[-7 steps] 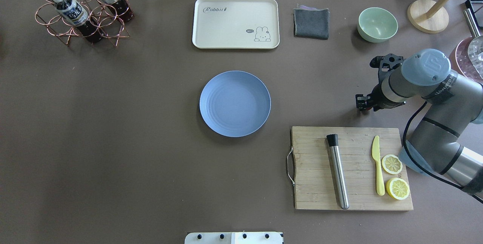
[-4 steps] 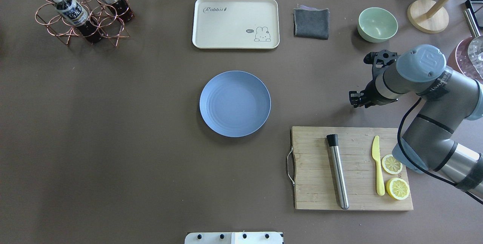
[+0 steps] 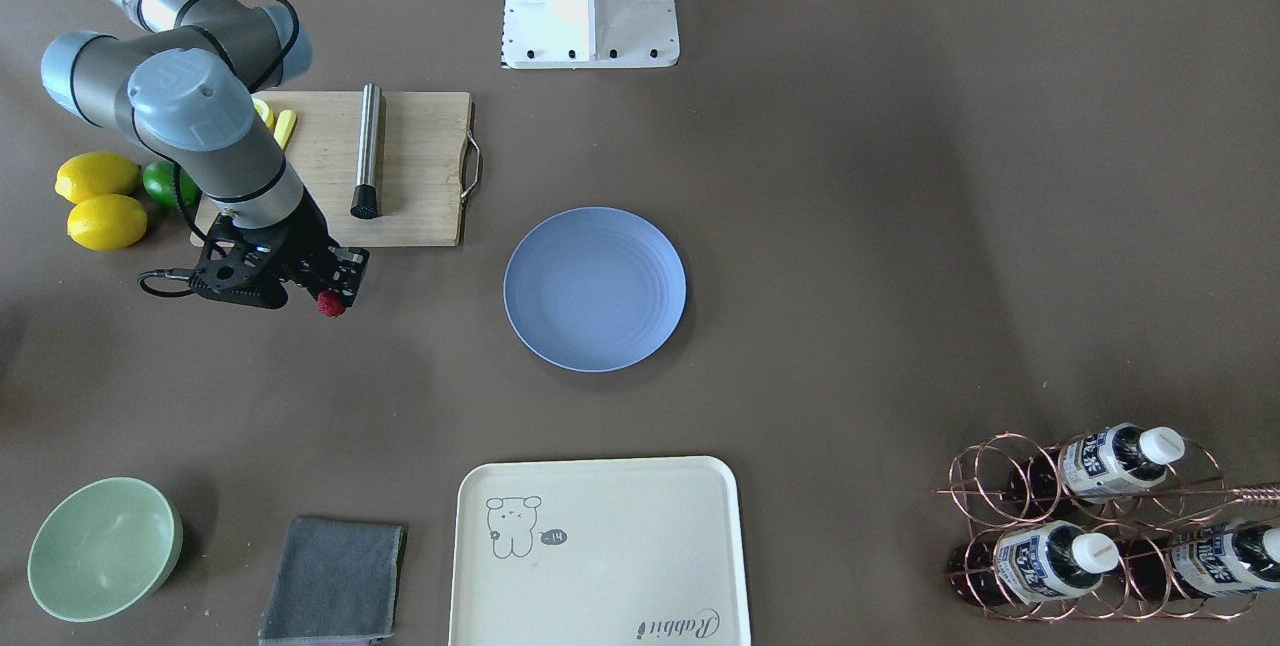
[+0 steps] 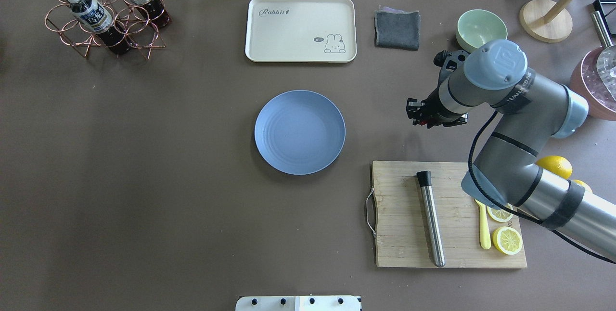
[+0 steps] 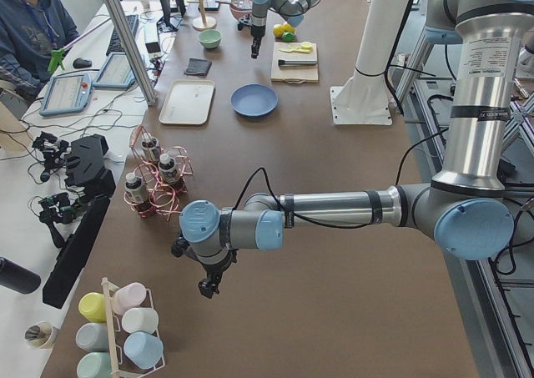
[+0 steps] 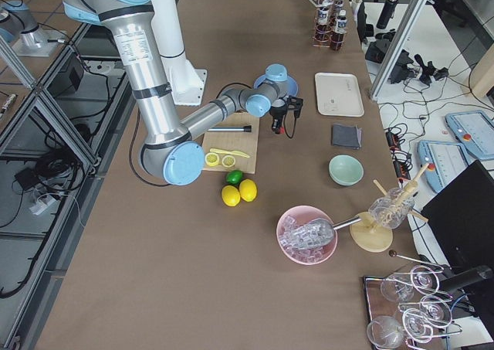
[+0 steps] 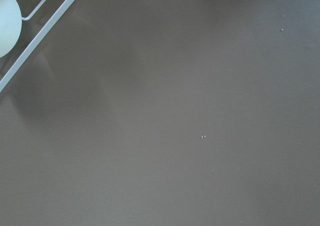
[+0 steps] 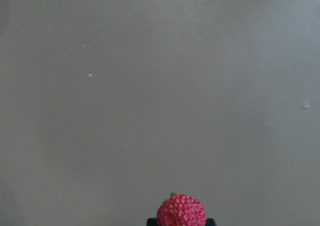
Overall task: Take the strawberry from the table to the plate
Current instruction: 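Lift the strawberry with the right gripper and carry it over the plate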
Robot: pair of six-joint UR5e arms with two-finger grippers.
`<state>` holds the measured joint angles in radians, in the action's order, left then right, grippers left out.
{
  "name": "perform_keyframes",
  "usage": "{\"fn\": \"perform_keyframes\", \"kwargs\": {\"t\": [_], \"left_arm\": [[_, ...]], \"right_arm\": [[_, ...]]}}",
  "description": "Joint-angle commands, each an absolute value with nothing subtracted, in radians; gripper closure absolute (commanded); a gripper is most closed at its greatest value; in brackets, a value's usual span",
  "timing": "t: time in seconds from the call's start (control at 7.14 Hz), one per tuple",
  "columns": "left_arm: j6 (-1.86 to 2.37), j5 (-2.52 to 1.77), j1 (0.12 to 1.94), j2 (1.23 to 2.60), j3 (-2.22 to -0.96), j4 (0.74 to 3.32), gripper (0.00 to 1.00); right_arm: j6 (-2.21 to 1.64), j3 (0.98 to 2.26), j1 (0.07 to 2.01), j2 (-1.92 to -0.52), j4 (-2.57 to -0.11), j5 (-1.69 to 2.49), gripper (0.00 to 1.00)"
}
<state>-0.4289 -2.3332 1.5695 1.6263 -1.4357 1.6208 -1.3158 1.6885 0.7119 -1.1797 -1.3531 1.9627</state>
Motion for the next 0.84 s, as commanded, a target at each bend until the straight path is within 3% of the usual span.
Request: {"fn": "perform_keyframes", "kwargs": {"t": [0.0, 0.28, 0.7], "left_arm": [[-0.428, -2.333, 1.569, 1.615, -1.436, 1.632, 0.02], [-0.428, -2.333, 1.571, 1.614, -1.436, 1.634, 0.02], [-0.428, -2.332, 1.571, 1.614, -1.436, 1.632, 0.02]], "right_arm": [[-1.460, 1.665, 0.645, -1.012, -1.489, 1.951, 1.00], [-1.616, 1.536, 0.589, -0.848, -1.496, 1.873, 1.00], [-1.722, 1.415, 0.516, -0.726, -1.486, 1.775, 1.00]]}}
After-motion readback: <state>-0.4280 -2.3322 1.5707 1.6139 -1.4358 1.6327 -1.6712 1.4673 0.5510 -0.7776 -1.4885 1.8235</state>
